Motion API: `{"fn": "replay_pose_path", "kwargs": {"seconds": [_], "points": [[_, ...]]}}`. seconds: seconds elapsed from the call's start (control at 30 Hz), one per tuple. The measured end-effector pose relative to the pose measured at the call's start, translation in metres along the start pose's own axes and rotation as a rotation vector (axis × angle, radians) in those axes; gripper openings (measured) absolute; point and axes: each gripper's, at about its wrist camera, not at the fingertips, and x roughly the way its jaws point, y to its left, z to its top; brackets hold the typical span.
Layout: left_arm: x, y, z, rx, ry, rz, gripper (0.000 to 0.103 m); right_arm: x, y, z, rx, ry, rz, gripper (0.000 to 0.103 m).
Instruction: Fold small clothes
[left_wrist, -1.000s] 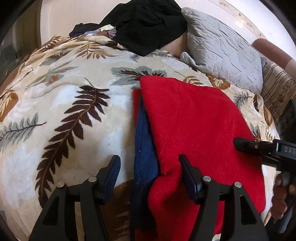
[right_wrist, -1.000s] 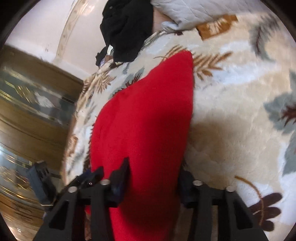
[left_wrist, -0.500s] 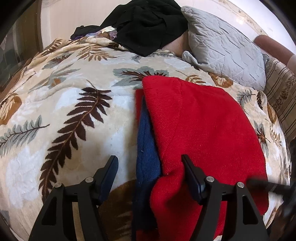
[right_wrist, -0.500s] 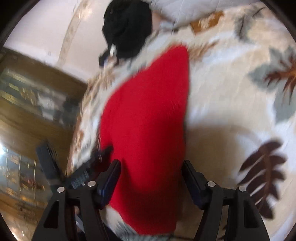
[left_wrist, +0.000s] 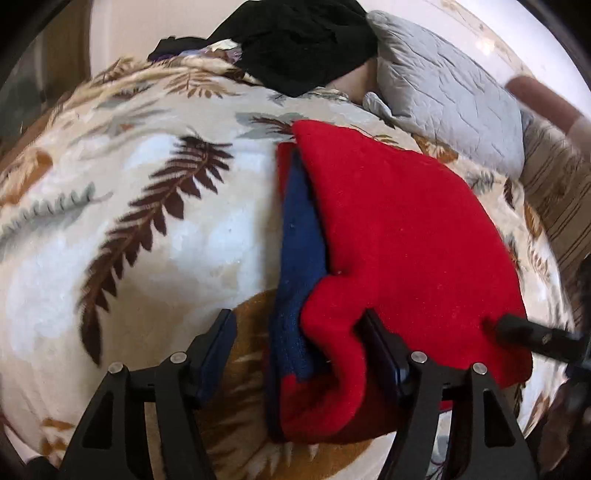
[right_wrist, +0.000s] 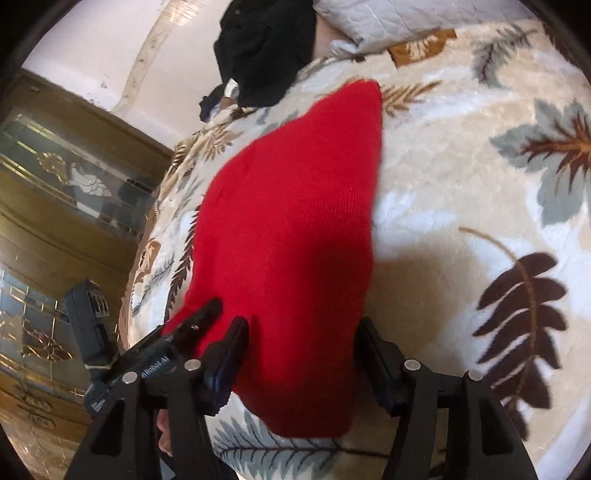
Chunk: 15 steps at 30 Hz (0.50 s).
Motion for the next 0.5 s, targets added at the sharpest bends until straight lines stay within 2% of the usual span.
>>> {"fn": "replay_pose_path", "kwargs": {"seconds": [0.13, 0.23, 0.37, 0.4, 0.43, 0.47, 0.5], "points": [[0.002, 0.002, 0.002, -0.008, 0.000, -0.022, 0.071, -0.001, -0.008, 0.030, 0.034, -0.017, 0.006, 0.067], [-0.009, 0.006, 0.008, -0.049, 0.010, -0.054, 0.069, 0.018, -0.015, 0.049, 0.064, 0.017, 0.016, 0.067], [-0.030, 0.014, 0.037, -0.104, -0.097, -0.151, 0.069, 0.038, -0.021, 0.068, 0.091, 0.034, 0.044, 0.067], [-0.024, 0.016, 0.044, -0.111, -0.093, -0.162, 0.069, 0.043, -0.021, 0.070, 0.095, 0.038, 0.050, 0.067], [-0.009, 0.018, 0.051, -0.118, -0.058, -0.161, 0.069, 0.047, -0.022, 0.071, 0.095, 0.046, 0.056, 0.067], [0.015, 0.020, 0.053, -0.123, 0.014, -0.146, 0.070, 0.052, -0.023, 0.071, 0.087, 0.059, 0.059, 0.066], [0.032, 0.024, 0.053, -0.144, 0.071, -0.162, 0.070, 0.056, -0.022, 0.071, 0.076, 0.066, 0.051, 0.065]]}}
